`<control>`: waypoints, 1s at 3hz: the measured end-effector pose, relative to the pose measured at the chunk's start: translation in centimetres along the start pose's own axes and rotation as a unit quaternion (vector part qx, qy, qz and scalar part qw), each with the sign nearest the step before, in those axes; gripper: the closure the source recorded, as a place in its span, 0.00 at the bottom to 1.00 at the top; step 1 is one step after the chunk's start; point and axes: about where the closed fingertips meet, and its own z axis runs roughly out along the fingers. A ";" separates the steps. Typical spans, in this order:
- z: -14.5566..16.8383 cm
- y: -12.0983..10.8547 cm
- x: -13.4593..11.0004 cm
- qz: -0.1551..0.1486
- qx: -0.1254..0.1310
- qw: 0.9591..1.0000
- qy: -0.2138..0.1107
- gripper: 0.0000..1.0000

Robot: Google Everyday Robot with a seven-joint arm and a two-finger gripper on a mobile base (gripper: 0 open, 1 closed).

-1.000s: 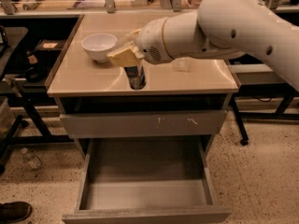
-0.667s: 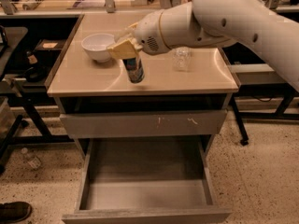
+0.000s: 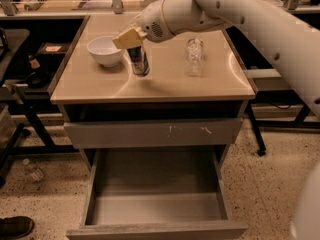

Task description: Pick redbull can from middle drawer and place on counter

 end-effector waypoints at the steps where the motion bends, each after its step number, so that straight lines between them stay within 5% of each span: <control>1: 1.0 -2.3 0.1 0.011 -0.018 1.000 0.010 1.00; 3: 1.9 -5.4 1.4 0.040 -0.046 0.998 0.025 1.00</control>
Offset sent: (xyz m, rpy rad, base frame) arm 0.0690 -0.0115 -0.0019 -0.0266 0.1159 0.0468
